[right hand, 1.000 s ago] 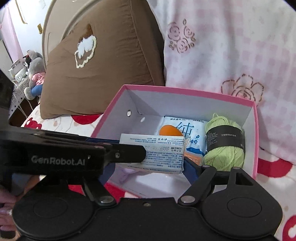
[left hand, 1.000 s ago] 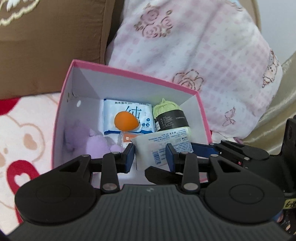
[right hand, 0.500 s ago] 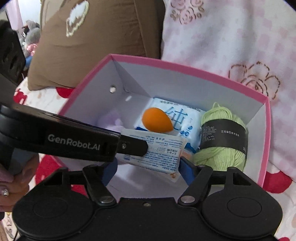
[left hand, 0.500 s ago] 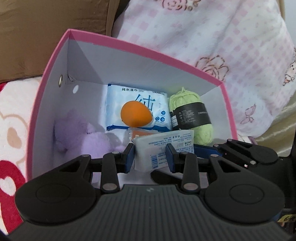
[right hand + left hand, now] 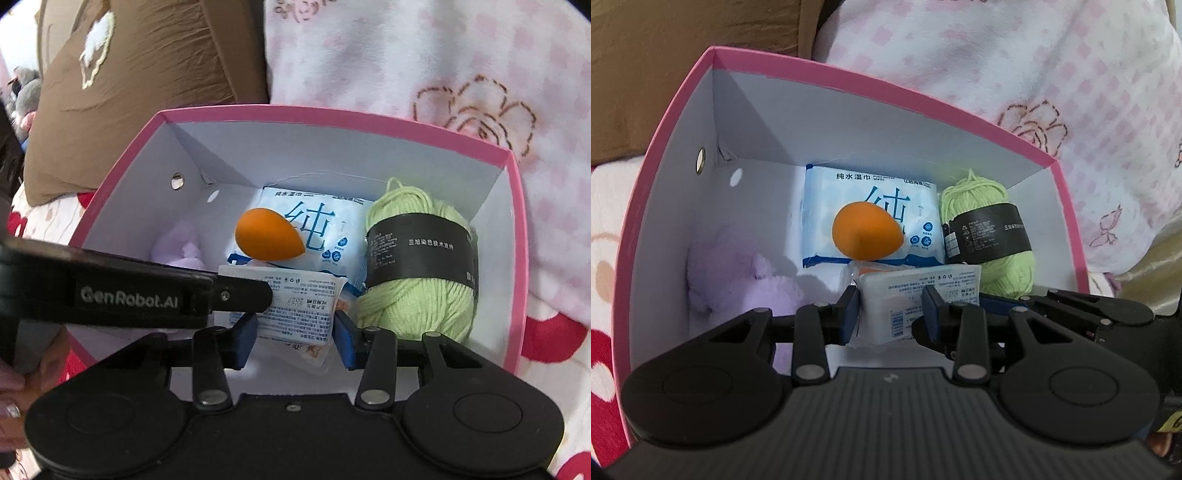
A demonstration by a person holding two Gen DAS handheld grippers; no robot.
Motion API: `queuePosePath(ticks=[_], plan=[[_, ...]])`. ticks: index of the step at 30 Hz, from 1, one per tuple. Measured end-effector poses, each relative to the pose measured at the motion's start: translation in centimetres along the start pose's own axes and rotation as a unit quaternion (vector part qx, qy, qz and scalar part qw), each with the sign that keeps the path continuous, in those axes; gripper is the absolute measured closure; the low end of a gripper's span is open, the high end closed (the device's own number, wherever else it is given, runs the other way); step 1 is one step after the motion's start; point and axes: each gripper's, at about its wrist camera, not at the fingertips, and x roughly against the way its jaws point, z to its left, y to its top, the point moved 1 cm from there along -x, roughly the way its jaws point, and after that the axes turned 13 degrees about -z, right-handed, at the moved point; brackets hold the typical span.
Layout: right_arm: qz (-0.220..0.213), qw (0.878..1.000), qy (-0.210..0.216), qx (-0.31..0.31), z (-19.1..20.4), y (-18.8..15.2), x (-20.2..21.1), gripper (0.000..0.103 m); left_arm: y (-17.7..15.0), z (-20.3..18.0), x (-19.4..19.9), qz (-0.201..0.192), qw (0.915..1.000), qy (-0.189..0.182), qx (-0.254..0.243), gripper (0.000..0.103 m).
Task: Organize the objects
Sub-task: 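Lower the white packet into the pink box beside the yarn ball, then open the left tool to release the packet and withdraw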
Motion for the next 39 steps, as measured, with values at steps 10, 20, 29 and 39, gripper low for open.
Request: queuePosePath(ticks=[10, 20, 29, 39], plan=[[-0.008, 0.999, -0.023, -0.023, -0.3, -0.4, 0.1, 0.053, 0.1, -0.2, 0.8, -0.031, 0.9987, 0.034, -0.024, 0.068], [-0.096, 0.993, -0.037, 0.058, 3.4, -1.4, 6.7, 0.046, 0.5, -1.2, 4.9, -0.038, 0.9983, 0.025, -0.038, 0.065], [-0.1, 0.994, -0.035, 0.036, 4.5, -0.6, 9.8, 0.044, 0.3, -2.9, 10.0, -0.038, 0.9962, 0.041, -0.067, 0.062], [-0.114, 0.992, -0.046, 0.035, 5.7, -1.2, 15.1, 0.041, -0.5, -4.0, 16.0, -0.045, 0.9937, 0.067, -0.078, 0.06]])
